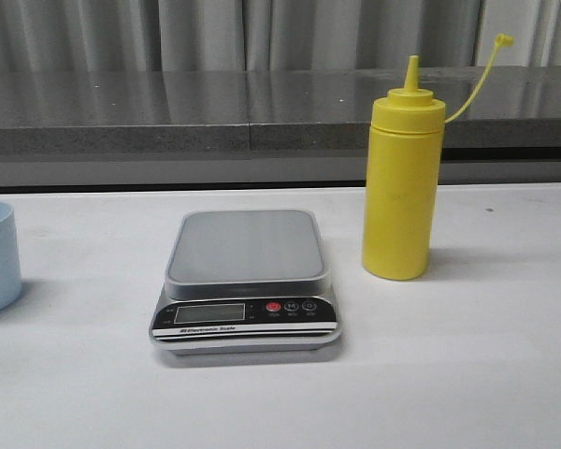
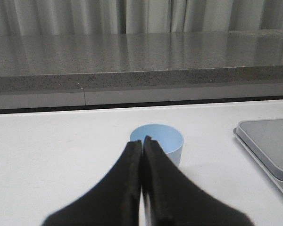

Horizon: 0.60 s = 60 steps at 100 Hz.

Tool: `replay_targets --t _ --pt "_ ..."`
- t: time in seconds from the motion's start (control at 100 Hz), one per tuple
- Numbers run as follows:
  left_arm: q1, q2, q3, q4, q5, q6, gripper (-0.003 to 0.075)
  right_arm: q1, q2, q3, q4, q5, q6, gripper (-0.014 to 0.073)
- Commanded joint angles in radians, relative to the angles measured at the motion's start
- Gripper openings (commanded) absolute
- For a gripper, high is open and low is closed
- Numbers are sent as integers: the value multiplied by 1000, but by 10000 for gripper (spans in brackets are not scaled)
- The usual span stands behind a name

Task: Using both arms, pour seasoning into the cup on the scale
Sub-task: 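Lower the left gripper over the light blue cup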

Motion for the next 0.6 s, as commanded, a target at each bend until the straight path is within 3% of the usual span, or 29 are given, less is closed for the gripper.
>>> replay_targets --t 0.0,0.24,0.43,0.59 --pt "3 -30 40 -6 -78 -7 -20 -5 -20 -22 -13 -83 -2 -67" --pt "3 -30 40 -6 -85 -7 -20 -5 -20 -22 -13 -83 -2 -67" --pt "3 -30 22 -8 -177 -7 -20 -5 -20 -22 -13 -83 -2 -67" --pt "3 16 -85 -36 -66 -7 -20 -5 -20 -22 -13 -83 -2 -67"
